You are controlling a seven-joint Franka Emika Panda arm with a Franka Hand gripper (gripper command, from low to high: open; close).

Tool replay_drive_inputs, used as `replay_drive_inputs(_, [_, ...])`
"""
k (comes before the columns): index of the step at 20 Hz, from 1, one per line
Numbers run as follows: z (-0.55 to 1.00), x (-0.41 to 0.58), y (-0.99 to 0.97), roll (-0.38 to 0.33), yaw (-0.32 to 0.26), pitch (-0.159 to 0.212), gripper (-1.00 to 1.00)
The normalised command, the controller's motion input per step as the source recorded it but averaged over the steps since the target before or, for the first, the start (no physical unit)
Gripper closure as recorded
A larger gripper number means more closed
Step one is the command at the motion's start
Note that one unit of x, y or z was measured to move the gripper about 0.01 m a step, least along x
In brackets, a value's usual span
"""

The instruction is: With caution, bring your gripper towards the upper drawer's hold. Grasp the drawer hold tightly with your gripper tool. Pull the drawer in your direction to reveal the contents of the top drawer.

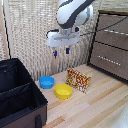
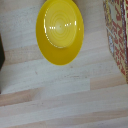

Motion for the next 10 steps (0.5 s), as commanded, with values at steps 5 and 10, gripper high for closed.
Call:
replay_drive_inputs(5, [0.28, 0.005, 0.07, -0.255, 0.081, -0.001, -1.0])
replay_drive_inputs(10, [0.34, 0.0, 0.0, -0.308, 0.049, 0.0, -1.0])
